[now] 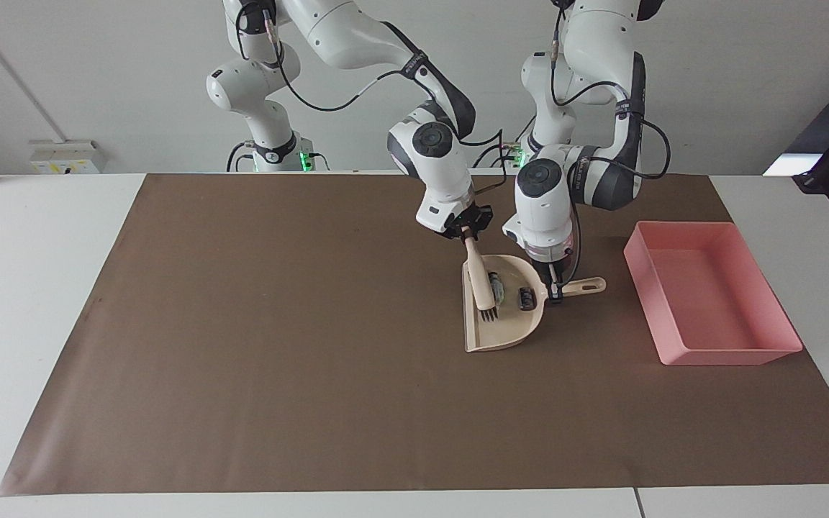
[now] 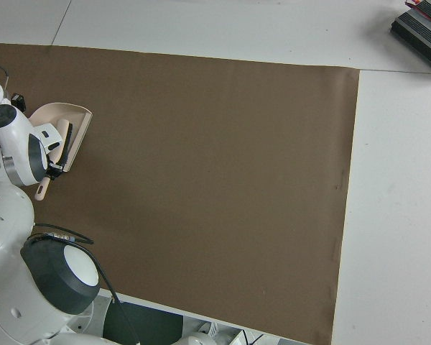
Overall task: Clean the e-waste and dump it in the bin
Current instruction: 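Brush the components into the dustpan while the left gripper holds it, then lift the brush away from the dustpan with the right gripper, then lift the dustpan to the bin while the right gripper sets down the brush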
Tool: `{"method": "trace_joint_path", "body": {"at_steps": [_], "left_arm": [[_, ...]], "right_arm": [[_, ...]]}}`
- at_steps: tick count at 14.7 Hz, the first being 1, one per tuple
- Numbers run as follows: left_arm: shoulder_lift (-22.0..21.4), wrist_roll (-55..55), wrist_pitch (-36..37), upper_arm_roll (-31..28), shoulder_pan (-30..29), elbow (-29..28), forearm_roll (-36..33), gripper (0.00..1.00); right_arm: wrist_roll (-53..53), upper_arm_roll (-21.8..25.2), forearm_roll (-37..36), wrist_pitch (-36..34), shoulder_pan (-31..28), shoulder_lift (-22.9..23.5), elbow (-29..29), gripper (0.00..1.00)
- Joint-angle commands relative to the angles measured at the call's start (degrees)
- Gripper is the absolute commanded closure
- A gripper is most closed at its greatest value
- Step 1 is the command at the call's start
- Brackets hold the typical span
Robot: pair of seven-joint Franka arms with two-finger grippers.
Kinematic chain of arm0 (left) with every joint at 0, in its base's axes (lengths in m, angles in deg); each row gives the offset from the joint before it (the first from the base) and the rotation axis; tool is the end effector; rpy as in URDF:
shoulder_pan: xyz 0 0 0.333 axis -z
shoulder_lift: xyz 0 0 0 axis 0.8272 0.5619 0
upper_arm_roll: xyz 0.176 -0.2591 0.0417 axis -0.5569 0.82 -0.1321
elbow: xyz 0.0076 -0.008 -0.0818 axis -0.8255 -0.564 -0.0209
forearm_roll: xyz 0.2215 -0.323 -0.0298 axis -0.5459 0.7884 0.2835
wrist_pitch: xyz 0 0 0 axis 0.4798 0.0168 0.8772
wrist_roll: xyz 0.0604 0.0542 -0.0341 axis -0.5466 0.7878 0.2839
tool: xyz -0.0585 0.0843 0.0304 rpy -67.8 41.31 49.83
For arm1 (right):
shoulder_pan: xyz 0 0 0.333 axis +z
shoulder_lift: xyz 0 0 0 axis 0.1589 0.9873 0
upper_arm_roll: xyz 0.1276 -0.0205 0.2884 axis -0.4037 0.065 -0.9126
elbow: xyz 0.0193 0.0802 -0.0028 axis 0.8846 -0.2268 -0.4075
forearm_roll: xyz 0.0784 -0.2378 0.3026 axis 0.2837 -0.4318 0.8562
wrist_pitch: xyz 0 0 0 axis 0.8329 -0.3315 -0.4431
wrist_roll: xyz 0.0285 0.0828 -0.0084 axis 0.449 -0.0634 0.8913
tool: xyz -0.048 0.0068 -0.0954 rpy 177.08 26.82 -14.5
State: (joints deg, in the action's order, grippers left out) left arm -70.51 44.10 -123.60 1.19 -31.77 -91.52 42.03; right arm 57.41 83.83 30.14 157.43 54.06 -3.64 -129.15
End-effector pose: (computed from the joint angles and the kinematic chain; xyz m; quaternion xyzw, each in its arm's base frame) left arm 0.5392 -0.2230 0.3466 -0.6258 0.7623 0.0867 0.1405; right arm 0.4417 0.4698 0.3395 -0.9851 -0.0417 0.0453 0.1609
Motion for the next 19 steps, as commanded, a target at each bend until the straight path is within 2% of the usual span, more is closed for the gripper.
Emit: {"method": "trace_joint_path", "body": {"at_steps": [1,3,6,8,11,14,16,19], "left_arm": [[-1.3,1.8,-3.5,0.3,-2.3,-3.3,1.1,1.0],[-1.2,4.7,-5.2,0.4,-3.5,-4.0,4.0,1.0],[-1.3,6.5,-6.0,0.3,-4.2,-3.9,7.7,1.0],[-1.4,7.8,-6.0,0.6,-5.3,-3.5,10.1,1.0],[-4.2,10.6,-4.8,0.6,-7.4,-3.2,10.6,1.0],[-8.0,12.6,-0.6,0.3,-9.8,-2.5,10.8,1.0],[-10.9,14.4,1.4,0.4,-14.2,-2.3,12.8,1.0],[-13.9,23.9,2.8,0.1,-21.5,-1.1,16.1,1.0]], "right_arm": [[-0.4,0.1,1.5,-0.6,-0.3,-1.1,1.3,1.0],[-4.6,0.6,0.3,-5.0,-0.9,-5.3,1.3,1.0],[-5.4,0.7,-2.2,-13.9,-5.0,-13.2,0.7,1.0],[-6.5,0.7,-8.2,-20.3,-8.5,-17.2,0.7,1.0],[-5.6,0.4,-16.6,-28.5,-16.6,-21.9,-0.5,1.0],[2.3,0.4,-18.4,-31.7,-25.8,-23.0,-2.3,1.0],[12.5,0.5,-18.5,-33.8,-34.1,-23.8,-4.2,1.0],[25.1,0.4,-20.6,-33.1,-44.5,-24.2,-8.8,1.0]]}}
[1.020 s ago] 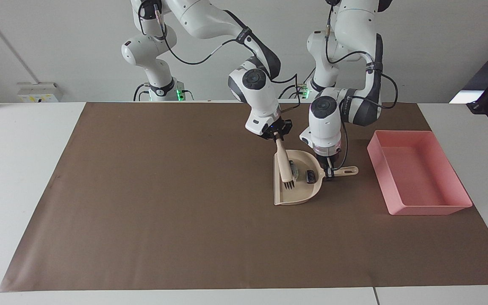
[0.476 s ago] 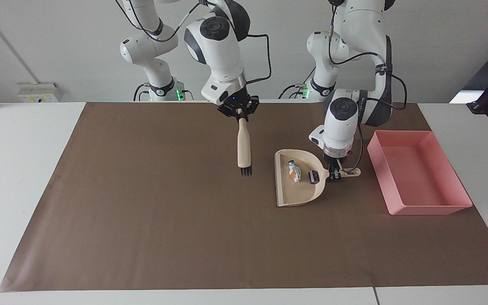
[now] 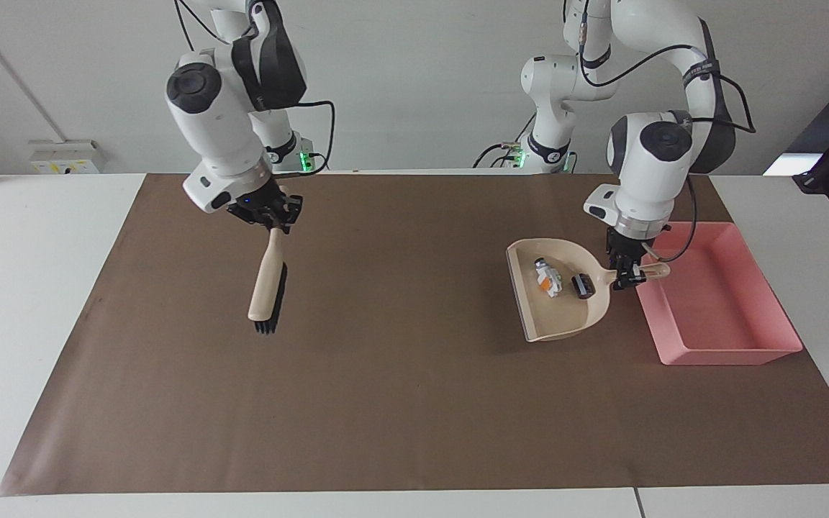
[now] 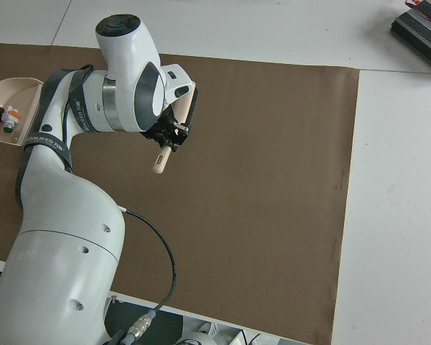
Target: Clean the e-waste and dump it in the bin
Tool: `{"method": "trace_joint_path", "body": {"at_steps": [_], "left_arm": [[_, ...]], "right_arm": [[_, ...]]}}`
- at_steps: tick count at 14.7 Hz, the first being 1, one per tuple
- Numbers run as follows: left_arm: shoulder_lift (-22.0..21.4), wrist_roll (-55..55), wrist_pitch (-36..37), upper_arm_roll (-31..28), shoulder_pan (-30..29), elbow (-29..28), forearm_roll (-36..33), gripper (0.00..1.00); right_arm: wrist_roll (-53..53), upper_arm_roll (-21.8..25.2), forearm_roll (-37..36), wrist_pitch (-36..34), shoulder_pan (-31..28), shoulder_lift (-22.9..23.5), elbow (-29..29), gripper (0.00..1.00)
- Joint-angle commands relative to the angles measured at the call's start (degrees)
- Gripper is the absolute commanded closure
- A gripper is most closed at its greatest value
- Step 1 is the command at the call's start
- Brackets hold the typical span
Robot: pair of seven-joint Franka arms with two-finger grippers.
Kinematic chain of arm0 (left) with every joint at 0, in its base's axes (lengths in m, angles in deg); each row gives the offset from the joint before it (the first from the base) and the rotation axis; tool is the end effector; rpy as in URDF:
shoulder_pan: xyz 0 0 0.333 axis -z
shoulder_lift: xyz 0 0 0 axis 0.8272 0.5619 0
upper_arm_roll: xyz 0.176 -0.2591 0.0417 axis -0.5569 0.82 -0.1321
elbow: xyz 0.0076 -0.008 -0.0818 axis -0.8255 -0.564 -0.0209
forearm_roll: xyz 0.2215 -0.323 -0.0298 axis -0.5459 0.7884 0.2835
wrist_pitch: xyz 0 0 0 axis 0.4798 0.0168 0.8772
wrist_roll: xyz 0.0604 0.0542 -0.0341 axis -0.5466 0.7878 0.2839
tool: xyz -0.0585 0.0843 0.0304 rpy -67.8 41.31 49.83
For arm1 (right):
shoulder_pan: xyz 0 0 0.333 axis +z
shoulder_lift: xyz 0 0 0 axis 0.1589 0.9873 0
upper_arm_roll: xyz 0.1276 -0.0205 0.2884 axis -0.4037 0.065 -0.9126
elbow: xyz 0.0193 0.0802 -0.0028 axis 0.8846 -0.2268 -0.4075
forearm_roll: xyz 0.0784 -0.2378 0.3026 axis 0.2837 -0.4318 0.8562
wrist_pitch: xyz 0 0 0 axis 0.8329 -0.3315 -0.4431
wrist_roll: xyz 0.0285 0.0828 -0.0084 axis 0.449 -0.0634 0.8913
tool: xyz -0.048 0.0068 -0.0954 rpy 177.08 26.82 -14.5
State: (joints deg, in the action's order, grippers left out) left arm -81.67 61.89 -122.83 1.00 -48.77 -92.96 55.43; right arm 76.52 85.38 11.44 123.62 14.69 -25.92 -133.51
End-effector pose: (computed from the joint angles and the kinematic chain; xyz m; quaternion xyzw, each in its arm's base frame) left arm 0.5590 -0.0599 0.4435 -0.6846 0.7241 0.0088 0.0832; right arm 0.5297 0.0570 0.4837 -0.9959 0.0240 0.0820 0.0289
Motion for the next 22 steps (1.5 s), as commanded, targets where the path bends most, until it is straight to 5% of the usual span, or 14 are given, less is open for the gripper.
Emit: {"method": "trace_joint_path", "body": {"at_steps": [1,6,11,20,22], "left_arm": [[-3.0,8.5,2.4,0.1,-6.6,1.3,3.2,1.0],[0.7,18.6,9.3,-0.1,-17.4,12.6,4.2,1.0],[3.8,23.0,5.8,-1.2,-23.1,17.3,1.8,1.0],[4.5,20.3,-4.6,-1.3,-24.3,11.8,-28.0,1.0],[4.4,15.3,-5.8,-1.3,-24.3,10.0,-33.8,1.0]], "right_arm": [[10.1,-1.1,-3.2,1.8,-8.2,-1.9,-6.6,1.0],[21.3,-1.1,-5.1,11.6,-18.3,-1.8,-15.5,1.0],[21.9,-1.1,-5.1,17.5,-19.2,-2.8,-21.2,1.0],[22.0,-1.1,-5.1,24.7,-19.1,-4.3,-27.3,0.96],[21.6,-1.1,-5.1,24.8,-19.1,-4.3,-27.3,0.75]]}}
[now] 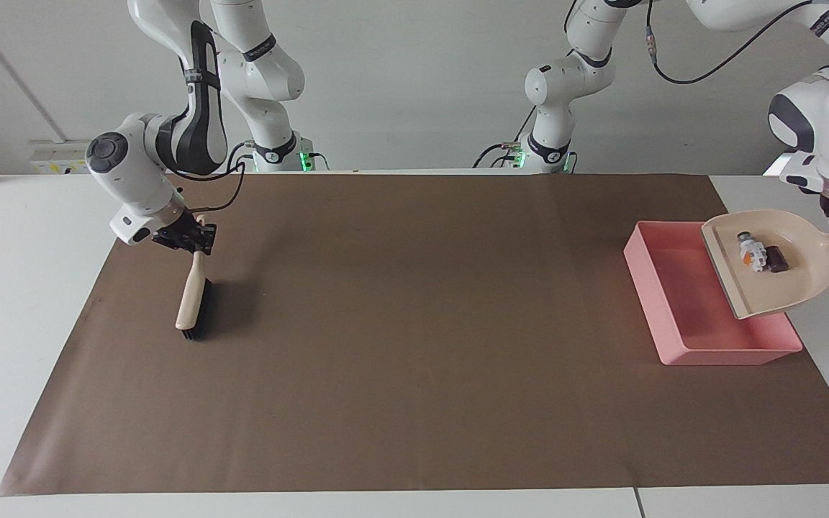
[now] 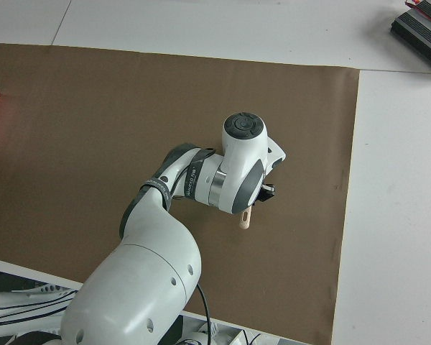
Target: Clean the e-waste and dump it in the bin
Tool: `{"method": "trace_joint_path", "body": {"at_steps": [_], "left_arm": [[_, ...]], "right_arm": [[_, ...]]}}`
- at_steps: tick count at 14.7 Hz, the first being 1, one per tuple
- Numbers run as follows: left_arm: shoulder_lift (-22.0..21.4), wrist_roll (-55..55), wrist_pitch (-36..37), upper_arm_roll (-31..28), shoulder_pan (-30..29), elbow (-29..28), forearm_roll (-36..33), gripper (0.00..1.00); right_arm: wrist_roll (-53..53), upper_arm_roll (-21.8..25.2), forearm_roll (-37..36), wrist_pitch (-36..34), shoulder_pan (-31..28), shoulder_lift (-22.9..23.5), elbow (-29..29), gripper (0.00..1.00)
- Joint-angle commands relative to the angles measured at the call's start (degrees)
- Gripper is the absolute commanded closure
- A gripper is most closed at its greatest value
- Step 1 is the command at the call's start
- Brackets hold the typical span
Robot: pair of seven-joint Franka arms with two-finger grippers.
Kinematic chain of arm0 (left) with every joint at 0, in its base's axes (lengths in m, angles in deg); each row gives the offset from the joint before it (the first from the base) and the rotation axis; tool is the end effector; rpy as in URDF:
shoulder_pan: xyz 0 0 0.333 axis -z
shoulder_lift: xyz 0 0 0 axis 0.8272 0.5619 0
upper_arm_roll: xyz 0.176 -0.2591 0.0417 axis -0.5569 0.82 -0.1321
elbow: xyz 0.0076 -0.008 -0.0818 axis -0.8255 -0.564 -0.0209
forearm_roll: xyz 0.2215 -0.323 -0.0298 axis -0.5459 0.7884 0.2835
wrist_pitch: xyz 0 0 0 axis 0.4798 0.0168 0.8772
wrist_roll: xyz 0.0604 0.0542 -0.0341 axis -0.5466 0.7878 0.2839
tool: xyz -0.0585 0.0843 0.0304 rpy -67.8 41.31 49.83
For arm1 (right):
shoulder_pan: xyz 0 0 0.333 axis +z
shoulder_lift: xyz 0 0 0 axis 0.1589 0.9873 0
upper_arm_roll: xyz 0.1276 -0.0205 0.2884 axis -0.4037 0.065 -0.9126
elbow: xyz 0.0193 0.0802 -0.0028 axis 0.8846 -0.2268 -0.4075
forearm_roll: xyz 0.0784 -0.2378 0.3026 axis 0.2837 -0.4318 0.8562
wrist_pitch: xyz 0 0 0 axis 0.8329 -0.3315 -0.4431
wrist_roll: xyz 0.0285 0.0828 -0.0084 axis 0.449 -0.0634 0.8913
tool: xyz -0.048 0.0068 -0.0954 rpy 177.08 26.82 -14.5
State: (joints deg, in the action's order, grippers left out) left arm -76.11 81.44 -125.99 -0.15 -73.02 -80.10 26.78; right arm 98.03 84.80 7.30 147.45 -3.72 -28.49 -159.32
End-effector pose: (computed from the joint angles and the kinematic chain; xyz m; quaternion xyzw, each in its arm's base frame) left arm 0.5823 0.2179 0.5084 -0.6015 0.7338 0.1863 0.2550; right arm 0.4577 -0.1007 0.3373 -0.9972 -0.0162 0.0709 0.0189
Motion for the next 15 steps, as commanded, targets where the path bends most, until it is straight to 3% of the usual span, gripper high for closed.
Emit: {"method": "trace_joint_path", "body": {"at_steps": [1,4,8,10,11,15], "left_arm": [[-1.9,-6.4,-3.4,0.0,0.1,-4.3,-8.5,1.0],[-3.2,-10.1,-0.6,0.0,0.9,-5.5,-16.9,1.0],[-3.8,-10.8,2.3,0.2,1.0,-3.1,-24.4,1.0],[-5.8,-9.6,4.4,0.8,1.6,-1.3,-24.4,1.0],[-7.2,-8.5,5.7,1.0,2.9,-1.3,-23.7,1.0],[-10.9,-7.4,12.3,1.1,8.4,-1.6,-16.6,1.0]], "right_arm": [[0.1,-0.5,-0.9,1.5,-0.7,-1.6,-1.5,0.7],[-1.6,-0.6,-0.8,1.6,-0.7,-1.6,-1.5,0.68],[-1.6,-0.6,-0.8,1.6,-0.7,-1.6,-1.5,0.63],[-1.4,-0.6,-0.8,1.4,-0.7,-1.6,-1.5,0.3],[-1.1,-0.6,-0.8,1.0,-0.7,-1.6,-1.5,0.0],[-1.5,-0.8,-0.2,-4.2,0.1,-1.2,4.4,0.0]]}}
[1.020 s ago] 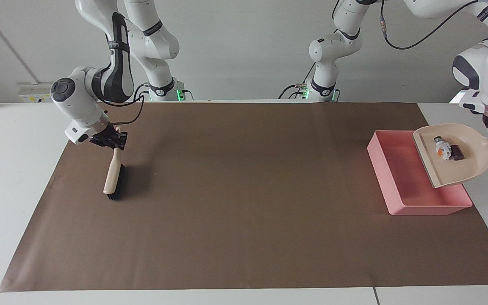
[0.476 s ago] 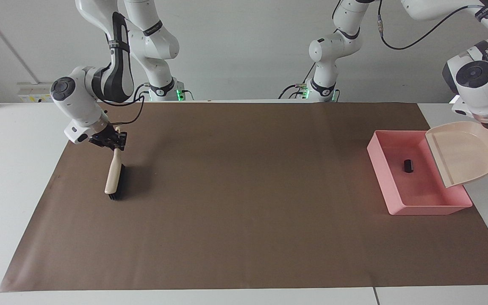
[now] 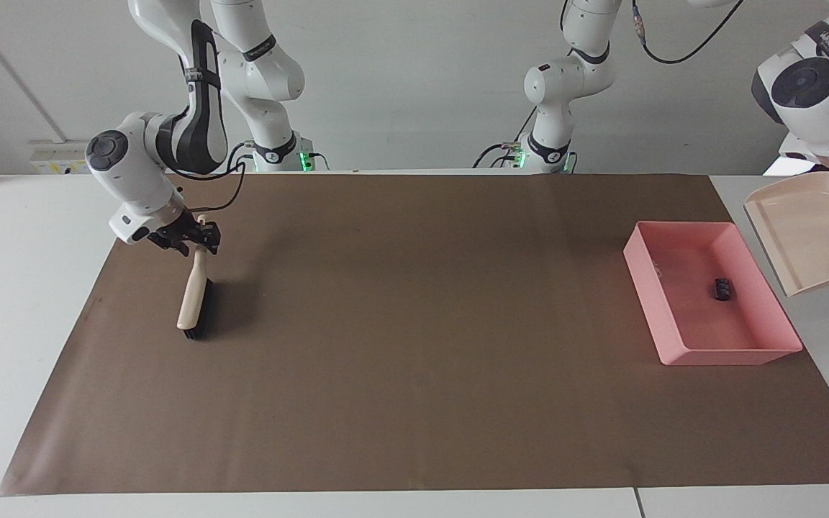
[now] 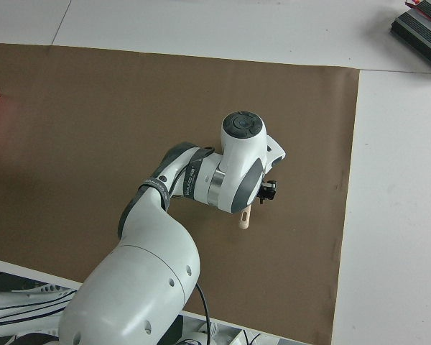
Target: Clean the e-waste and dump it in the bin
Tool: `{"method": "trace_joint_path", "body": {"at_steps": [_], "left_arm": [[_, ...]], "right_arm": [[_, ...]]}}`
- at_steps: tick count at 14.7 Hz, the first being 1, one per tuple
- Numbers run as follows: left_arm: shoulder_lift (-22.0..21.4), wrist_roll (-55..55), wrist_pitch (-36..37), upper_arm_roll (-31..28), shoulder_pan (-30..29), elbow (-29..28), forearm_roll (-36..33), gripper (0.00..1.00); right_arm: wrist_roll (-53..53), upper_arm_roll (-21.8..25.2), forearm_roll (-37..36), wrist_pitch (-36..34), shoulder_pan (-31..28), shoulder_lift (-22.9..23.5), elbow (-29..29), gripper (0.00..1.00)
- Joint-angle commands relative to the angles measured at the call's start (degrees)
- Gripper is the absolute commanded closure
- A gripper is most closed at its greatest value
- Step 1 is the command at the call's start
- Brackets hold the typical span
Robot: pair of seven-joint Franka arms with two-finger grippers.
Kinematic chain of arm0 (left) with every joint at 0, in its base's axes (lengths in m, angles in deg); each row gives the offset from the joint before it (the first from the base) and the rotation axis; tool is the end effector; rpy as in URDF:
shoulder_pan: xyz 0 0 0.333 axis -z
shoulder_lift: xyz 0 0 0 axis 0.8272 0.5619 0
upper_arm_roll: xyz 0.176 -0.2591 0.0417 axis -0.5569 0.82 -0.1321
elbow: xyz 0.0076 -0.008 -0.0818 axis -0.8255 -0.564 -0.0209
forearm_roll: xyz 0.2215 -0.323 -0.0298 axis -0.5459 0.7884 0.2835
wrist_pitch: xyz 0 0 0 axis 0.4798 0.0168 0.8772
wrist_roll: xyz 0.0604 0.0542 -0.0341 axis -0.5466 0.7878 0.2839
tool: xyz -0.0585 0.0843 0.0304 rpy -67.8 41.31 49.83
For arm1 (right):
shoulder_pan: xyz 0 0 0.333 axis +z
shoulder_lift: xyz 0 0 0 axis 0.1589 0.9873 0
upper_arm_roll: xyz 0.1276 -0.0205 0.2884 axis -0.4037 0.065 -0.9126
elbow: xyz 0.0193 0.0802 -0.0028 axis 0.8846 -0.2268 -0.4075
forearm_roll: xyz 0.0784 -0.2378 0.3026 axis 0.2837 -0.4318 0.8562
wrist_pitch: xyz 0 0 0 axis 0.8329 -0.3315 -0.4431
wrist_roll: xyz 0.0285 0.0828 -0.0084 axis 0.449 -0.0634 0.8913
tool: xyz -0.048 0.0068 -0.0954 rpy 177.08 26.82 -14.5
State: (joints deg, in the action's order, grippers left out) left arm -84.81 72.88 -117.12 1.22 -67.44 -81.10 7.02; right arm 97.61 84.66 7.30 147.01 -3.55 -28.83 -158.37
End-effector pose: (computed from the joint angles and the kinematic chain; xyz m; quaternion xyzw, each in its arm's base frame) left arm 0.5582 0.1626 0.5910 -0.5534 0.6890 0.2922 0.3655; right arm 0.4624 -0.0991 0.3464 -0.9977 -0.0153 0.0638 0.0167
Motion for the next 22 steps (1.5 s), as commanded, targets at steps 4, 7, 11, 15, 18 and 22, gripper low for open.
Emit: {"method": "trace_joint_path", "body": {"at_steps": [4,7,11,15,18,22], "left_arm": [[-3.3,1.1,6.8,-0.2,7.5,-1.4,13.7,1.0],[-5.1,1.0,6.2,-0.2,8.9,-5.3,23.1,0.99],[-5.2,0.1,5.7,-0.2,13.9,-10.0,29.0,0.99],[-3.4,-5.6,2.0,-0.2,20.7,-15.3,34.9,0.99],[-0.5,-11.9,-3.0,-0.3,25.3,-18.0,36.9,0.99],[2.7,-17.4,-7.5,-0.3,28.2,-19.5,36.9,0.99]], "right_arm": [[-1.1,-0.9,-1.0,-9.7,2.3,-0.7,16.5,0.0],[-4.1,-0.9,-2.6,-12.8,2.9,0.3,24.2,0.0],[-14.6,-1.1,-2.9,-20.5,3.2,-0.1,33.1,0.0],[-17.6,-1.0,-2.2,-35.2,2.5,2.1,47.2,0.0],[-23.3,-1.1,-2.2,-38.3,3.0,2.2,48.0,0.0],[-23.0,-1.7,-2.1,-38.1,3.8,1.5,46.5,0.0]]}}
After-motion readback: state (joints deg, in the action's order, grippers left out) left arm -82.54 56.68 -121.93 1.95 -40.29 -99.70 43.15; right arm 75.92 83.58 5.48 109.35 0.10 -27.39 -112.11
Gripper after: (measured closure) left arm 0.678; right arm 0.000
